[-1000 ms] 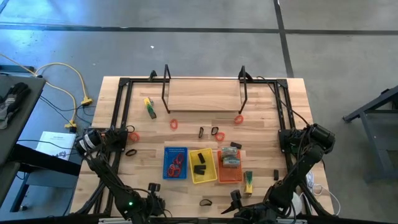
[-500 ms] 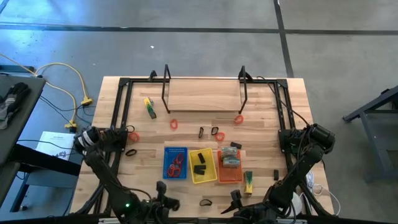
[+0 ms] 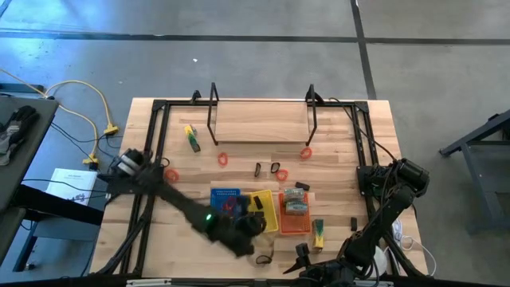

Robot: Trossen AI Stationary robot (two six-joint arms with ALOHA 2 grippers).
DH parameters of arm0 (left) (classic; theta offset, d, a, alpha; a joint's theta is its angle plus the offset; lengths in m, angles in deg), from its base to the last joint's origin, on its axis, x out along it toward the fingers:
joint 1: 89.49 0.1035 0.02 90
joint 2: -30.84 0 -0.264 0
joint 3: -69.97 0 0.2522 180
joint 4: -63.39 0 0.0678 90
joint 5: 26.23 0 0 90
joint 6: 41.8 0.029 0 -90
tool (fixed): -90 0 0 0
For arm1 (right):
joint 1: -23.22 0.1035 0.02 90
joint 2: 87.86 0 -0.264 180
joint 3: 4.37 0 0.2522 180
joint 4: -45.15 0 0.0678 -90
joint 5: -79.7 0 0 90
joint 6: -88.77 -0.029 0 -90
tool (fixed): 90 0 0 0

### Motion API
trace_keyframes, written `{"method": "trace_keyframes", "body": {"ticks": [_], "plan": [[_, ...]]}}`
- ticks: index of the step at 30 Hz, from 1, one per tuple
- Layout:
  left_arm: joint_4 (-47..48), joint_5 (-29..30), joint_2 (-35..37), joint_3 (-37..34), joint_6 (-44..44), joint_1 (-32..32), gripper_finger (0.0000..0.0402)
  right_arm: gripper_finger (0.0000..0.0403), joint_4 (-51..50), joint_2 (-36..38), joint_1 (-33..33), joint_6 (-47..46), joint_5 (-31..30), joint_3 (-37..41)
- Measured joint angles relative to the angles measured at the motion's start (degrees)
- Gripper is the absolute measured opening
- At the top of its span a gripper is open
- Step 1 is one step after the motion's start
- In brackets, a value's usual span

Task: Pick & Place Office Desk Supplies
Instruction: Put the black rubber band into the yellow basket, then put the crayon box into the orange basket

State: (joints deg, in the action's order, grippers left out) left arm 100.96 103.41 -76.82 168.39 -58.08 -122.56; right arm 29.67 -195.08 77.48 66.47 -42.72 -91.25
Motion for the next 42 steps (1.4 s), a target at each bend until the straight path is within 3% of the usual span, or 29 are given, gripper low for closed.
{"method": "trace_keyframes", "body": {"ticks": [4, 7, 13, 22, 26, 32, 37, 42], "plan": [[0.7, -11.1, 0.0, 0.0, -4.7, 6.3, 0.0001, 0.0199, -1.1, 0.0, 0.0, 0.0, 0.0, 0.0], [1.2, -15.9, -0.6, 0.0, -8.7, 9.8, 0.0001, 0.0199, -1.6, 0.0, 0.0, -0.3, 1.0, 0.0], [5.1, -18.1, -2.9, -0.1, -13.3, 11.2, 0.0012, 0.0199, -1.7, 0.0, 0.0, -0.7, 1.5, 0.0], [8.0, -16.6, -3.5, -0.1, -14.2, 9.8, 0.0088, 0.0199, -1.5, 0.0, -0.3, -1.7, 1.5, 0.0], [9.8, -17.2, -3.5, -0.1, -14.2, 9.0, 0.0103, 0.0199, -1.5, 0.0, -0.3, -1.7, 1.4, 0.0], [11.5, -27.7, -2.2, -0.1, -15.9, 8.6, 0.0105, 0.0199, -1.6, 0.0, -0.3, -1.7, 1.4, 0.0], [17.9, -36.4, 3.8, 0.0, -20.8, 8.6, 0.0105, 0.0199, -1.9, 0.0, -0.3, -1.7, 1.4, 0.0], [25.7, -40.5, 10.7, 0.0, -28.0, 8.3, 0.0105, 0.0199, -2.1, 0.0, -0.3, -1.7, 1.4, 0.0]]}}
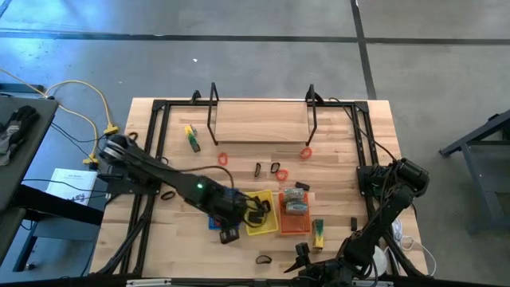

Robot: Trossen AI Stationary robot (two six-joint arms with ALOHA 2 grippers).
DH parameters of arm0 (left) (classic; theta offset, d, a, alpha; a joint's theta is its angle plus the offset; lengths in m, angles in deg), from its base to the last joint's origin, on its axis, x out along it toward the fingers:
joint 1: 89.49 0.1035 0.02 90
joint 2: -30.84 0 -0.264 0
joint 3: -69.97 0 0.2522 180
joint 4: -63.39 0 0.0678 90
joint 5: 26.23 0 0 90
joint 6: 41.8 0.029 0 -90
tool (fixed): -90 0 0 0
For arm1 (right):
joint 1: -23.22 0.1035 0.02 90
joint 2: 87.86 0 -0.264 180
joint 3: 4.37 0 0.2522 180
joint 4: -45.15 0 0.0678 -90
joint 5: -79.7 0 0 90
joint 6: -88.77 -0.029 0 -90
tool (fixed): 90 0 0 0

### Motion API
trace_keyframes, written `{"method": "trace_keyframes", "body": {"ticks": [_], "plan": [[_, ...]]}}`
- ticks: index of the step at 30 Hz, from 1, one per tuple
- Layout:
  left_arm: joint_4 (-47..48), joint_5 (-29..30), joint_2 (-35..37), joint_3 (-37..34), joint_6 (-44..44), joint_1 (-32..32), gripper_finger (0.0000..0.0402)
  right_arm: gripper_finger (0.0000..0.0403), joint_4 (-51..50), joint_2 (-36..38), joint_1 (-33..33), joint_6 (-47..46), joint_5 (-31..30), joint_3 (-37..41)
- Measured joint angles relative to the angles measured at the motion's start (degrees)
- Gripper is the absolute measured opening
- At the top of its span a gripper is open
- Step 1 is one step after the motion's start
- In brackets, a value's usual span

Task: Pick & Place Office Desk Supplies
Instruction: Put the crayon box into the orange basket

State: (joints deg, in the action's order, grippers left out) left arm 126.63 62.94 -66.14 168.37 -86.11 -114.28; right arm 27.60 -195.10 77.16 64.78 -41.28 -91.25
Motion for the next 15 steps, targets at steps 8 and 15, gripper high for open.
{"method": "trace_keyframes", "body": {"ticks": [8, 15], "plan": [[1.1, 2.8, 4.1, 0.0, 0.0, -3.3, 0.0105, 0.0199, 0.1, 0.0, 0.0, -0.2, 0.0, 0.0], [4.7, 9.1, 4.1, 0.0, -5.2, -4.7, 0.0105, 0.0199, 0.1, 0.0, 0.0, -0.2, -0.1, 0.0]]}}
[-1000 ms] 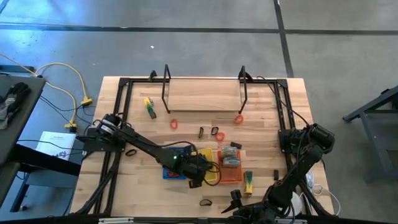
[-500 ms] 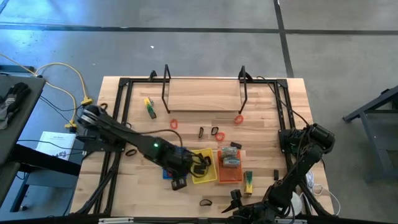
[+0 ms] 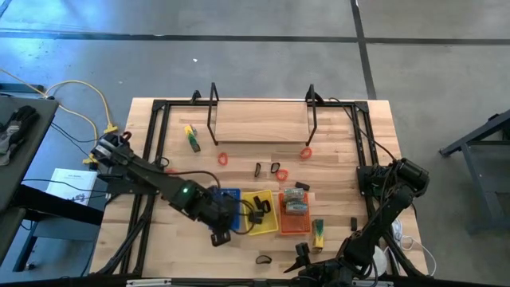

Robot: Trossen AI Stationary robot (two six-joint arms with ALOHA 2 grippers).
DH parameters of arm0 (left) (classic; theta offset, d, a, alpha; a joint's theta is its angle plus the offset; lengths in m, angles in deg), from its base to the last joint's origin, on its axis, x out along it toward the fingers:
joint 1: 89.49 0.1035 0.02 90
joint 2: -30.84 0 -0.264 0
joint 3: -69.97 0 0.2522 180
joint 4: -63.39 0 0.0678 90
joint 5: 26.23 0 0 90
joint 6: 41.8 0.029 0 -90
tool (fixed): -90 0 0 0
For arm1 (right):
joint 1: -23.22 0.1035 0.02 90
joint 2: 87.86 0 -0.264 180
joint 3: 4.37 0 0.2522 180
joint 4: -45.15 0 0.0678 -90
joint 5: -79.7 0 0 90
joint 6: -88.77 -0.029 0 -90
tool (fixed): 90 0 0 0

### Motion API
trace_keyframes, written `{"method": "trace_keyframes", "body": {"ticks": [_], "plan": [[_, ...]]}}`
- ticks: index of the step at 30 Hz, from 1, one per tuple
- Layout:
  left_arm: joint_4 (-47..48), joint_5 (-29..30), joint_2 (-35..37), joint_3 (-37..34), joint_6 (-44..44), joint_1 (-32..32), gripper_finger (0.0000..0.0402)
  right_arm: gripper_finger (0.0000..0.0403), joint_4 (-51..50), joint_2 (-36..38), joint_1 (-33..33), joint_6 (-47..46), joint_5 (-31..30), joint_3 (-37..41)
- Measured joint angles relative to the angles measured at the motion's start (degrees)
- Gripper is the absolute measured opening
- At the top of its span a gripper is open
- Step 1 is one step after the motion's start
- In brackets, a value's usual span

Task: Pick & Place Office Desk Supplies
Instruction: Put the crayon box into the orange basket

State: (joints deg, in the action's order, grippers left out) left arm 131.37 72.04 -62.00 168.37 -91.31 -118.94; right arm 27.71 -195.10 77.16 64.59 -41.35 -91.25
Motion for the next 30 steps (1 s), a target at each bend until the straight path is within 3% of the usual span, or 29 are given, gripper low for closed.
{"method": "trace_keyframes", "body": {"ticks": [7, 14, 19, 23, 26, 30], "plan": [[7.4, 2.8, 0.0, 0.0, -3.6, 0.0, 0.0115, 0.0199, 0.0, 0.0, 0.0, 0.0, 0.0, 0.0], [9.5, 2.9, 0.0, 0.0, -7.9, 0.1, 0.0192, 0.0199, 0.0, 0.0, 0.0, 0.0, 0.0, 0.0], [18.6, 4.9, 0.0, 0.0, -17.1, 0.1, 0.0239, 0.0199, 0.0, 0.0, 0.0, 0.0, 0.0, 0.0], [30.3, 8.6, 0.0, 0.0, -29.7, 0.6, 0.0247, 0.0199, 0.0, 0.0, 0.0, 0.0, 0.0, 0.0], [36.3, 7.3, 0.0, -0.1, -36.0, 2.1, 0.0248, 0.0199, -0.1, 0.0, -0.1, 0.3, -0.1, 0.0], [35.7, 6.3, 0.2, -0.6, -33.7, 5.7, 0.0248, 0.0199, -0.1, 0.0, -0.6, 0.4, 0.7, 0.0]]}}
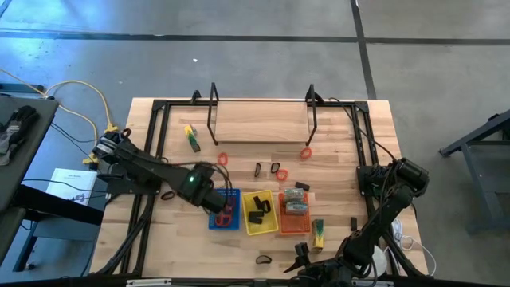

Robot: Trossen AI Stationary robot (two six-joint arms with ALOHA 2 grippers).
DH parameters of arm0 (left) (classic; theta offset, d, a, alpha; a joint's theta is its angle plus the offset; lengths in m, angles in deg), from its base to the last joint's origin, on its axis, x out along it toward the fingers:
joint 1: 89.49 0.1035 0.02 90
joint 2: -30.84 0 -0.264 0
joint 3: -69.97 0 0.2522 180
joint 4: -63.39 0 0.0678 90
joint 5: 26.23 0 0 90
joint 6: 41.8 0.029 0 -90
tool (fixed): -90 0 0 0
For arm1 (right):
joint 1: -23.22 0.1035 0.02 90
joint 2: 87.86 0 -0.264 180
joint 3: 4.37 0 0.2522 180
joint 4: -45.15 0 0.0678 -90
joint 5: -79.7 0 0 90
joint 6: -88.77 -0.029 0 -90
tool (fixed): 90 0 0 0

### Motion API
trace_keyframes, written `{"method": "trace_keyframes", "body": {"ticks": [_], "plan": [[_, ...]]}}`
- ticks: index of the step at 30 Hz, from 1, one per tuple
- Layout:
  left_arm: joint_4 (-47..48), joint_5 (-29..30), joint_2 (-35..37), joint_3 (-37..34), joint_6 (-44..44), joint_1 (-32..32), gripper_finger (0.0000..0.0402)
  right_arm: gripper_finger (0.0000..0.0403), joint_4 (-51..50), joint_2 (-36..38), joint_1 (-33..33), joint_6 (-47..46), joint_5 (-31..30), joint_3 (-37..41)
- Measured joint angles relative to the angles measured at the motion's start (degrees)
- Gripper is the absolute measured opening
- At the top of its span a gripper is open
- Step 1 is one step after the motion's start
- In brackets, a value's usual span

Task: Pick & Place Office Desk Supplies
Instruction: Put the crayon box into the orange basket

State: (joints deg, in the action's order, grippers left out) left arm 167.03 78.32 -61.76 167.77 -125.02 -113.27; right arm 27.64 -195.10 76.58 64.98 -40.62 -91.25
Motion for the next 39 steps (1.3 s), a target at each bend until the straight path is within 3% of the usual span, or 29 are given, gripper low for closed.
{"method": "trace_keyframes", "body": {"ticks": [6, 10, 16, 21, 24, 32, 39], "plan": [[0.1, 0.0, 3.0, -3.7, 4.1, 8.5, 0.0248, 0.0199, -0.4, 0.0, -0.3, -0.3, 0.5, 0.0], [0.0, 0.1, 7.7, -10.1, 5.2, 14.4, 0.0248, 0.0199, -1.0, 0.0, 0.0, -0.4, 0.9, 0.0], [-2.5, -0.5, 18.1, -21.4, -4.5, 23.1, 0.0248, 0.0199, -2.4, 0.0, 0.3, -0.4, 1.8, 0.0], [-10.5, 8.1, 23.9, -28.0, -7.8, 27.0, 0.0248, 0.0199, -3.0, 0.0, -0.1, 0.1, 1.8, 0.0], [-13.6, 15.2, 24.1, -29.0, -7.8, 28.0, 0.0248, 0.0199, -3.0, 0.0, -0.9, 1.4, 2.0, 0.0], [-15.5, 25.5, 18.4, -29.9, -9.2, 27.8, 0.0248, 0.0199, -2.4, 0.0, -3.3, 1.5, 3.9, 0.0], [-15.8, 29.6, 11.0, -30.1, -14.6, 29.3, 0.0248, 0.0199, -2.0, 0.0, -4.4, 1.2, 6.5, 0.0]]}}
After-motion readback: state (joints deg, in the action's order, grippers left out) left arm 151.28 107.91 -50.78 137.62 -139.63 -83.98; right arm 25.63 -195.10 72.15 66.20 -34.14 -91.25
